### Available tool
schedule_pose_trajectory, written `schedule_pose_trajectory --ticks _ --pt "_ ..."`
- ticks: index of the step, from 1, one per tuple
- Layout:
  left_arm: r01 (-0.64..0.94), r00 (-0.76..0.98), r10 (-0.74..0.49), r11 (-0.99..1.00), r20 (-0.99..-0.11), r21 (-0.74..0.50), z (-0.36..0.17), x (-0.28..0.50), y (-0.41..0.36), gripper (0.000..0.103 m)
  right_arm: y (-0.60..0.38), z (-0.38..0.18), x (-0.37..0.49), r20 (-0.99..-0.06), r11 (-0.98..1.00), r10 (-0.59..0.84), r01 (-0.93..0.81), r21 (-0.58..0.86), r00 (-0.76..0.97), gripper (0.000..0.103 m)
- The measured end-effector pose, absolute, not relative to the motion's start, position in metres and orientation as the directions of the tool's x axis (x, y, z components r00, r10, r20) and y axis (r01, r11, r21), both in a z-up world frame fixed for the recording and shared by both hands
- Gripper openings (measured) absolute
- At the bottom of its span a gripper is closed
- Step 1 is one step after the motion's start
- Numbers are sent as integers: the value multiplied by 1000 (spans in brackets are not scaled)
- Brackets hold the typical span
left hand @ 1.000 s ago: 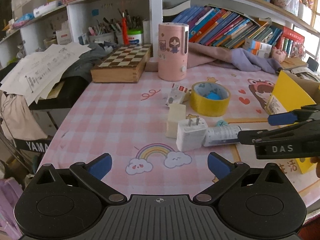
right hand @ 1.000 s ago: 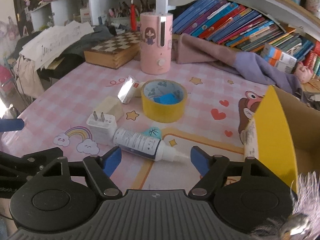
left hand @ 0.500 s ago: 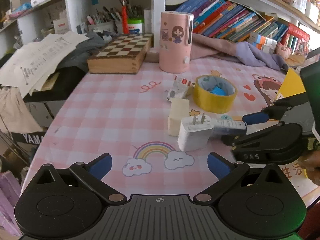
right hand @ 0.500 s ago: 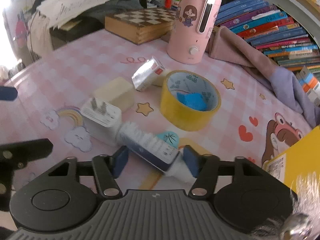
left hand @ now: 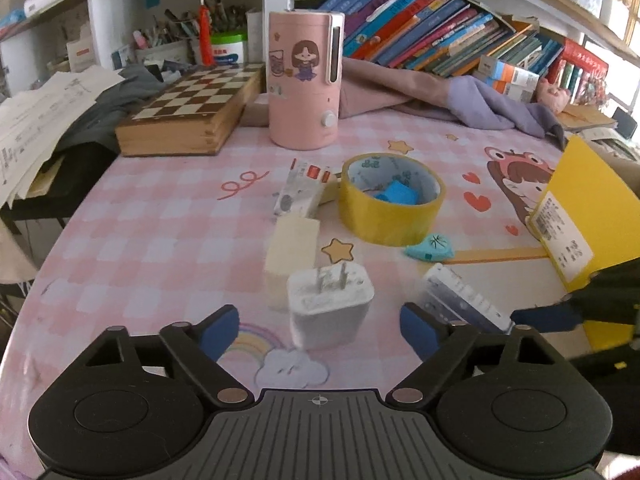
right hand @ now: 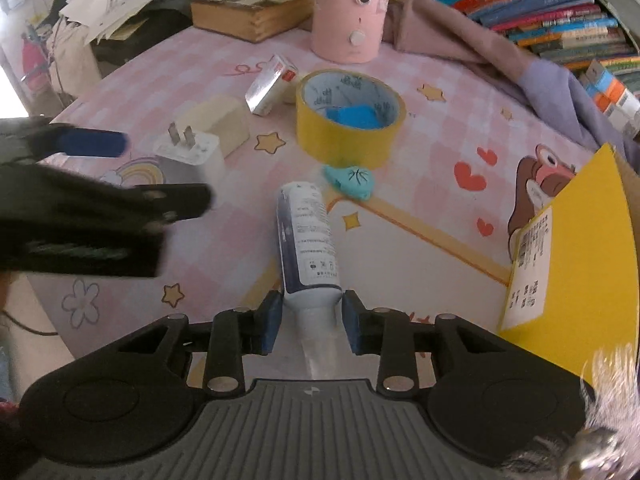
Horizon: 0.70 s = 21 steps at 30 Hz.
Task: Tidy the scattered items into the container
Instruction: 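Close the right gripper on the white tube while the left gripper grasps the white charger, then lift and carry the tube and charger in both grippers toward the yellow box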
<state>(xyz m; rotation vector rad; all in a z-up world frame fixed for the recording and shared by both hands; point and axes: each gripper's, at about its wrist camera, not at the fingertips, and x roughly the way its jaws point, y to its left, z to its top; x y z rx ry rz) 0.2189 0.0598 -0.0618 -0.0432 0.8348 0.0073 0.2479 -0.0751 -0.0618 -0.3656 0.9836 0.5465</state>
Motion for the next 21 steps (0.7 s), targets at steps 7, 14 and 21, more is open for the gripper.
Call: schedule_pose_trajectory --ticks 7,14,21 --pt "-51 652 1 998 -758 -42 -72 233 59 46 -68 -63 255 -842 783 285 -617 -71 459 42" --pt "-40 639 -5 998 -769 -40 -69 221 67 44 -59 -69 273 -843 783 289 -619 -64 453 42" --pt "-75 642 3 995 -767 -59 -61 212 79 44 -56 -75 283 -854 787 313 -617 -12 415 38"
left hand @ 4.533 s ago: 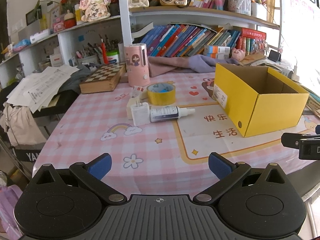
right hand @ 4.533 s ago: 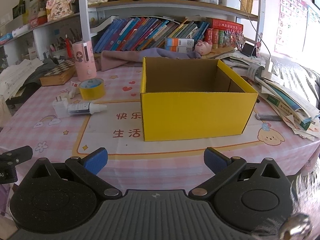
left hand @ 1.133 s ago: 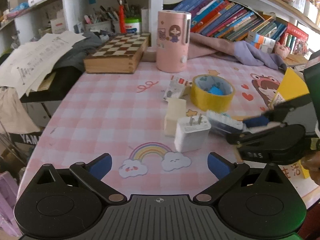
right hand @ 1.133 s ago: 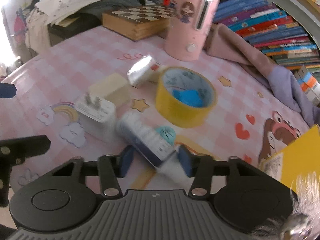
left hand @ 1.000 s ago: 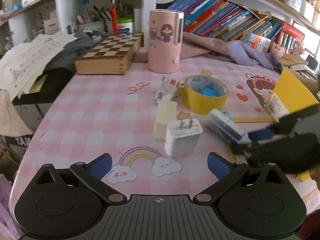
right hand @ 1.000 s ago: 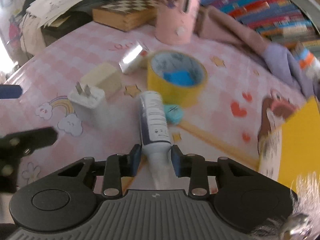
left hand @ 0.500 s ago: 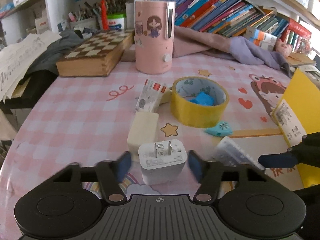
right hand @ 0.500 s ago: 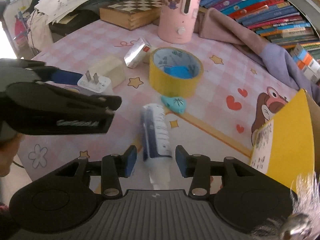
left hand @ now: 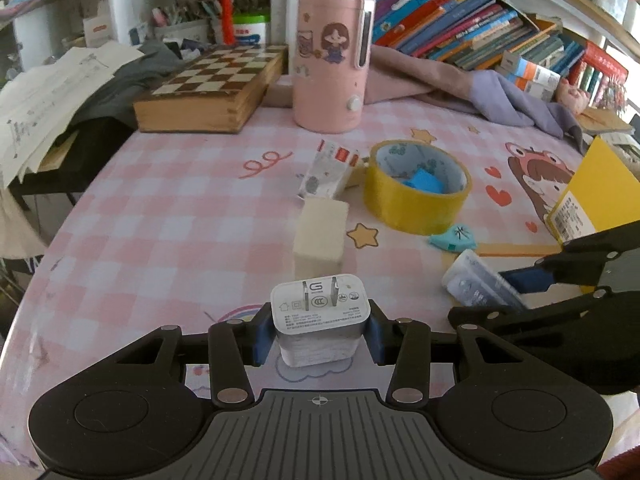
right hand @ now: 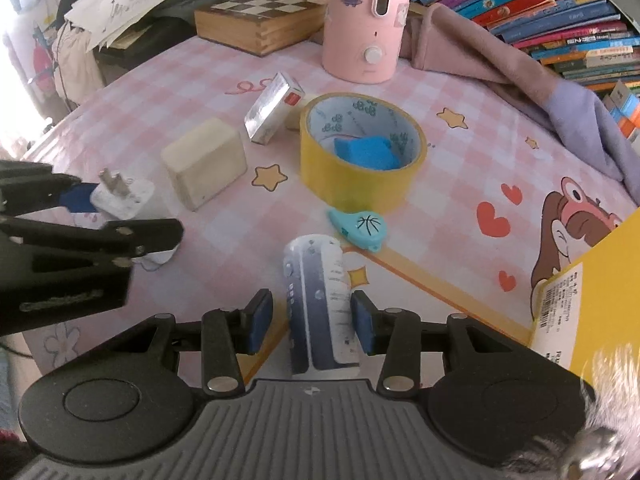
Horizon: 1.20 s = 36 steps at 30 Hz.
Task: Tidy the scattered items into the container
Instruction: 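Lift and carry the tube and charger in both grippers toward the yellow box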
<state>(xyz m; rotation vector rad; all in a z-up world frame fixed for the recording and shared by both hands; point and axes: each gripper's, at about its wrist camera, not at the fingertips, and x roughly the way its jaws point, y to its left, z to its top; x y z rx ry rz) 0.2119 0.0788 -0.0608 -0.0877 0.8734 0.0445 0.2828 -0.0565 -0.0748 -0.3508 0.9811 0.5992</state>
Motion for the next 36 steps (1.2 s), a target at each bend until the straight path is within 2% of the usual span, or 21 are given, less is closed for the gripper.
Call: schedule_pose_trajectory --ticks 1,2,36 --pt "-76 646 2 995 -764 -61 -59 211 80 44 -56 -74 283 -854 787 313 -617 -12 415 32" --pt "-75 651 1 995 -759 -63 -56 211 80 44 -56 -74 283 -855 786 312 -618 -13 414 31" --pt "8 809 -75 993 -583 -118 21 125 89 44 -85 18 206 -673 874 376 -485 30 637 31"
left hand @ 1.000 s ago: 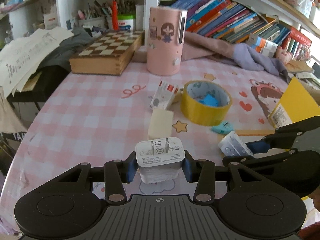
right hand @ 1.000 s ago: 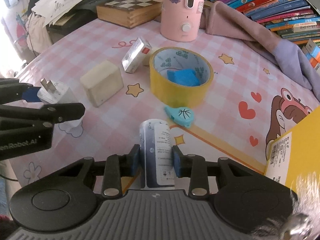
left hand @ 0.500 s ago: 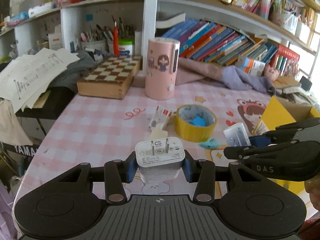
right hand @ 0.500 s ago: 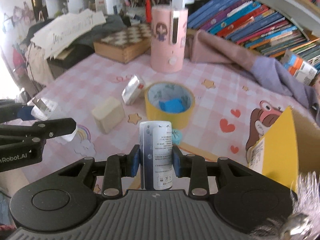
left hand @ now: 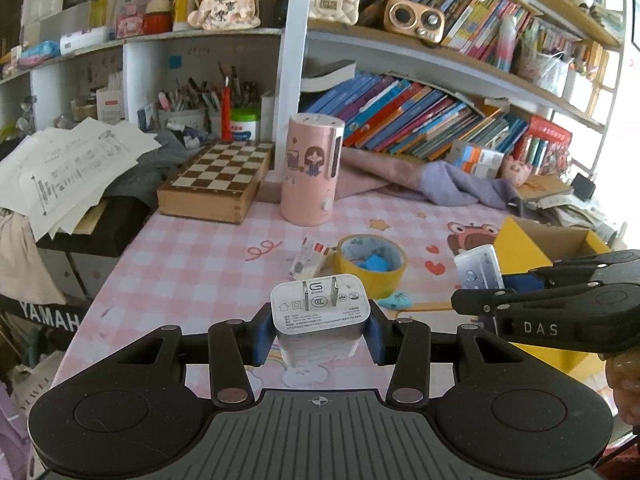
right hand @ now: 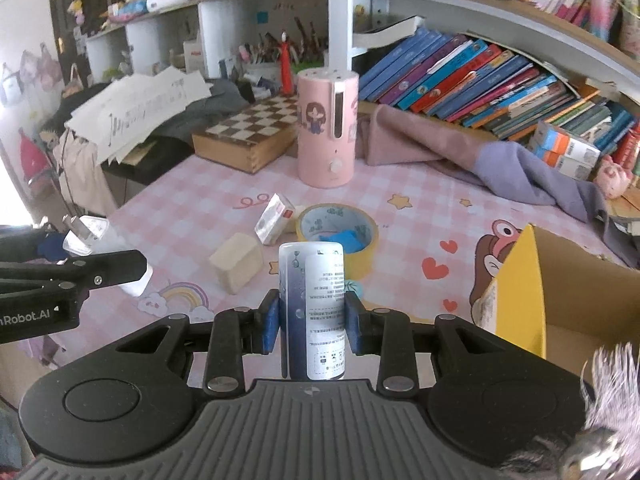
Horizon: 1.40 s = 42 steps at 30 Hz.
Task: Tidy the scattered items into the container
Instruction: 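Lift and carry the tube and charger in both grippers toward the yellow box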
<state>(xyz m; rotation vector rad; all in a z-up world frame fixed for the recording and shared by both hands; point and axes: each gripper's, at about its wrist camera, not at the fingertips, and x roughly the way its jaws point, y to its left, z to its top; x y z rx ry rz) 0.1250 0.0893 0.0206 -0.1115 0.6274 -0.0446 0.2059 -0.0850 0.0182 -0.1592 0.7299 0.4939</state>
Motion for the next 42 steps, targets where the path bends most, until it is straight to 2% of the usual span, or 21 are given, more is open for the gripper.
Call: schedule_pose_trajectory --ticks 24,42 --pt "84 800 -158 985 -578 -153 20 13 76 44 -99 18 70 -667 899 360 -433 61 652 31" --pt "291 753 -331 943 -568 -162 19 -13 27 44 -156 15 -1 -685 967 226 -245 71 693 31"
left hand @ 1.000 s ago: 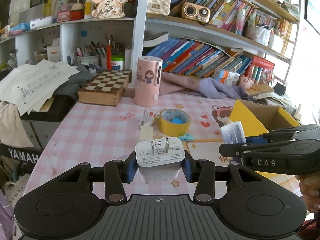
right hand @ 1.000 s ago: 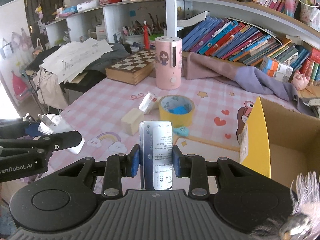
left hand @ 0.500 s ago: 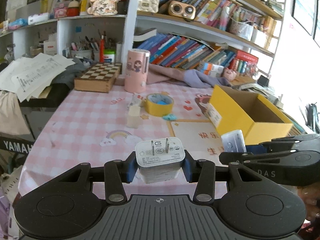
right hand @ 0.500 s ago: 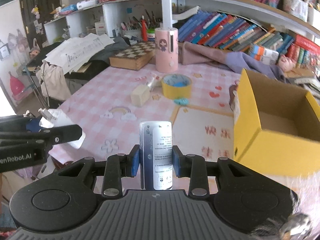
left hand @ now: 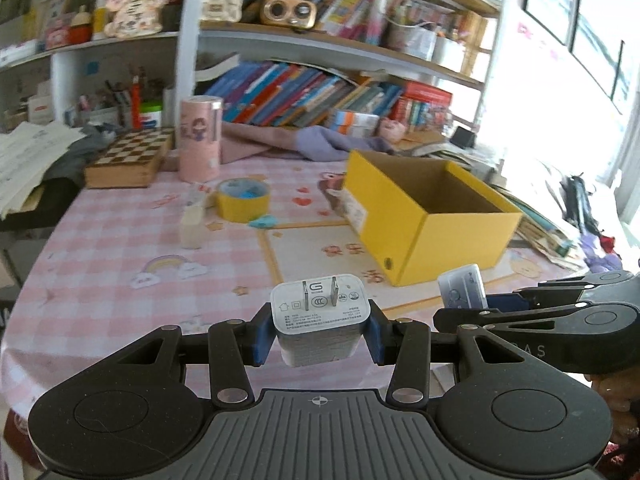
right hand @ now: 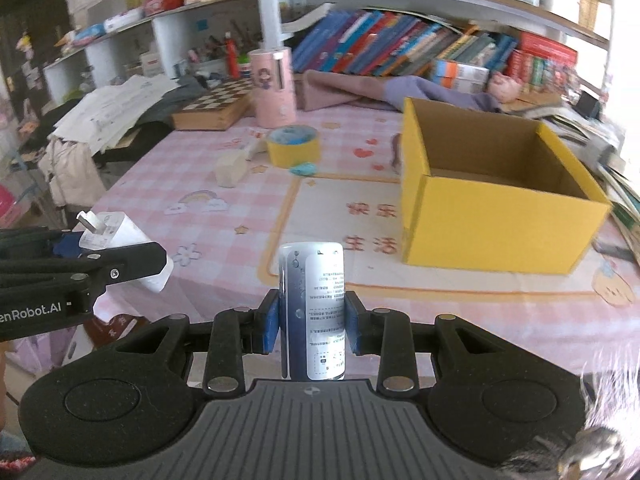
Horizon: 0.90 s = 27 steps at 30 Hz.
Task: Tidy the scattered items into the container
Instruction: 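Lift and carry the tube and charger in both grippers toward the yellow box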
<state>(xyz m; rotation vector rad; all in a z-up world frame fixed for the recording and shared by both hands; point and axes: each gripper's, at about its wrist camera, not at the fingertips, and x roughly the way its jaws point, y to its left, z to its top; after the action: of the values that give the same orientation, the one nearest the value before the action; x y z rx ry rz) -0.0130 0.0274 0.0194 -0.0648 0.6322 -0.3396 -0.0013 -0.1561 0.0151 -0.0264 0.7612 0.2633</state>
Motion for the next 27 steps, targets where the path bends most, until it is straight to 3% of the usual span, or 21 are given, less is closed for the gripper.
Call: schedule_pose_trajectory --ticks 27 --pt "516 637 -486 845 -598 -137 15 -2 -52 44 -232 10 -31 -701 995 85 -22 98 708 31"
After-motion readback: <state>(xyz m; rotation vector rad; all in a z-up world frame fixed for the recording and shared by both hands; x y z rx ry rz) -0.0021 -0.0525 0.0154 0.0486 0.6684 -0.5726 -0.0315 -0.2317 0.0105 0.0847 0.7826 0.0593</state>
